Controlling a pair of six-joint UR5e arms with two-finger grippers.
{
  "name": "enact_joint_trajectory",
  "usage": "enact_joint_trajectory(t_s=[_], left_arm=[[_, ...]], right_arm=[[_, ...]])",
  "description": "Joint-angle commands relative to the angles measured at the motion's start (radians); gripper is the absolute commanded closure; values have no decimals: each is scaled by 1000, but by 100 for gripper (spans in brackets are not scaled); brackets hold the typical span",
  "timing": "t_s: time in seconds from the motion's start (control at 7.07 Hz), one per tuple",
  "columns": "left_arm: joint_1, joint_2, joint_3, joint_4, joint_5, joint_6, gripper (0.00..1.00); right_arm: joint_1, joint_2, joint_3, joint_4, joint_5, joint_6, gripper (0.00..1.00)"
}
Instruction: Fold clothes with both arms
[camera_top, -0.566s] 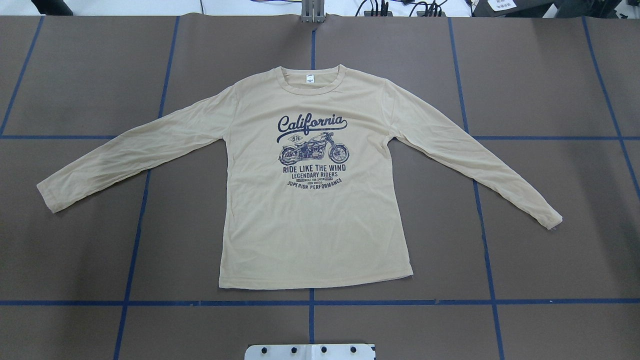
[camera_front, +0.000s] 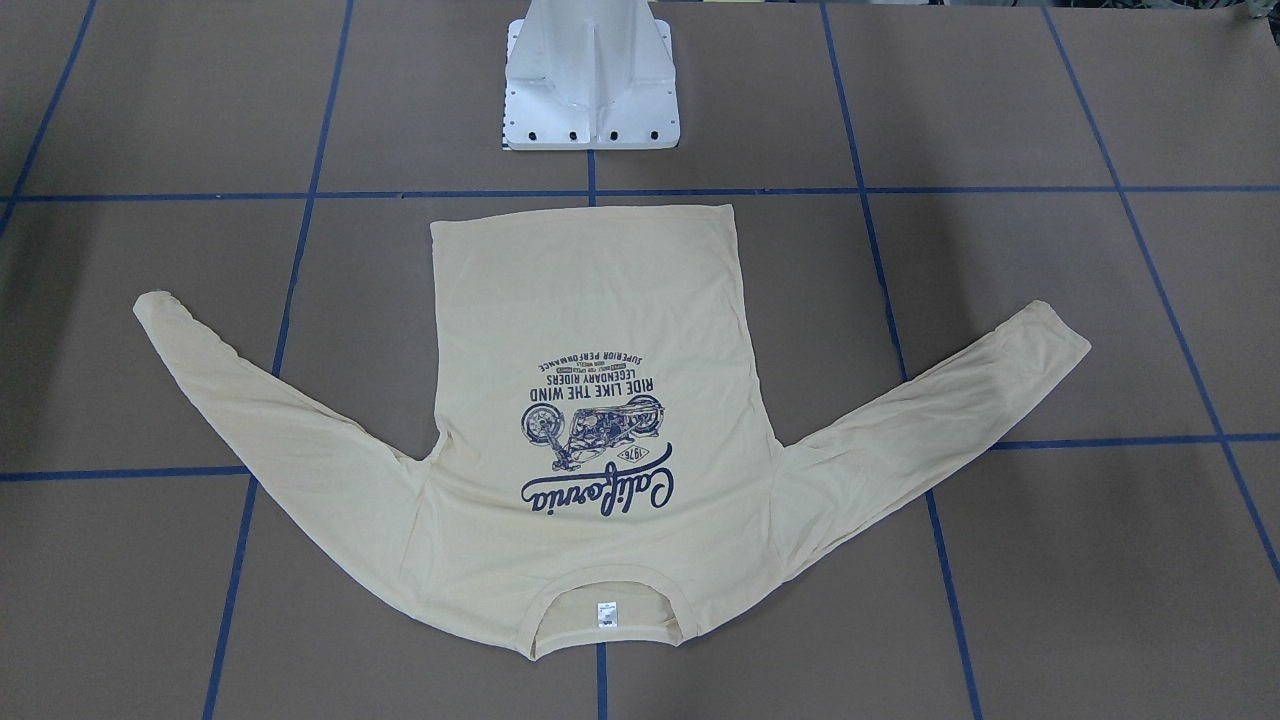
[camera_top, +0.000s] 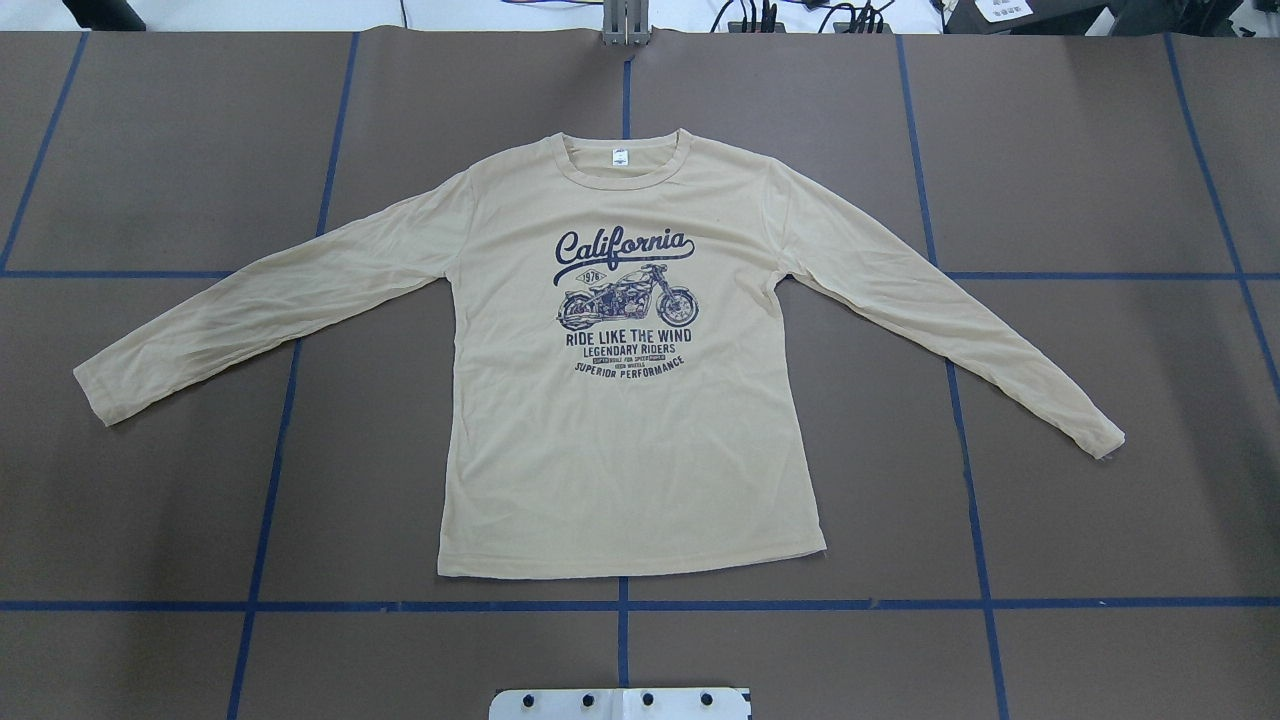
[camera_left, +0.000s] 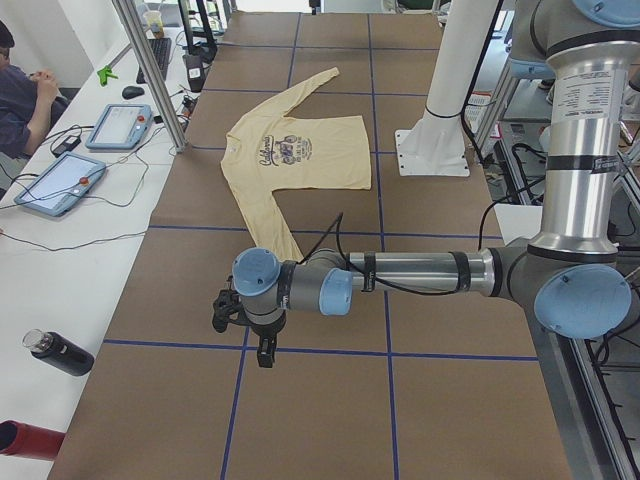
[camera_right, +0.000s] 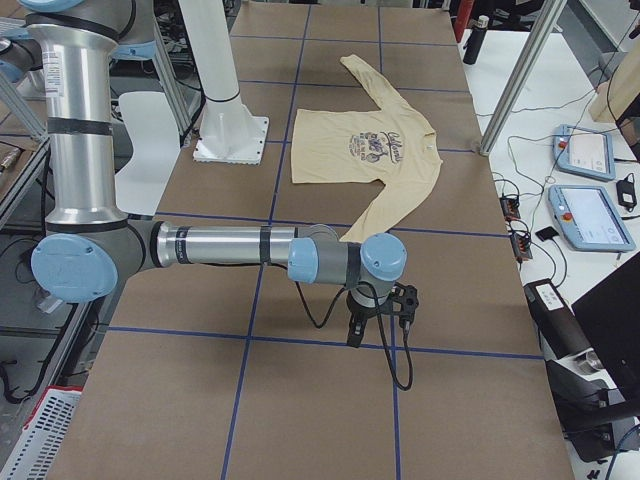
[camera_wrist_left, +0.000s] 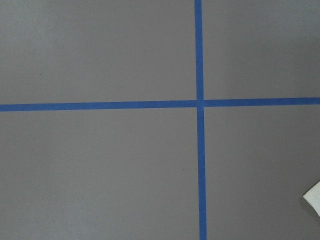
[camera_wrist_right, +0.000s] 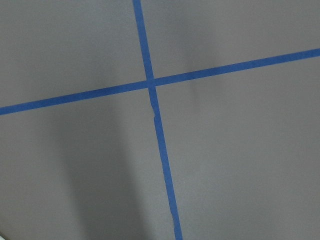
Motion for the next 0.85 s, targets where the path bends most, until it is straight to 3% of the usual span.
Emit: enact_joint_trajectory(t_s=[0.0,0.28,0.71], left_arm=[[0,-2,-14,-2,-2,0,1],[0,-26,-22,-2,-5,-2,1],[2,-71,-121,1,-33,-2,1]], right_arm=[[-2,18,-1,-1,4,4,0],[-26,21,12,7,-1,1,0],[-130,59,1,185,-9,2,0]])
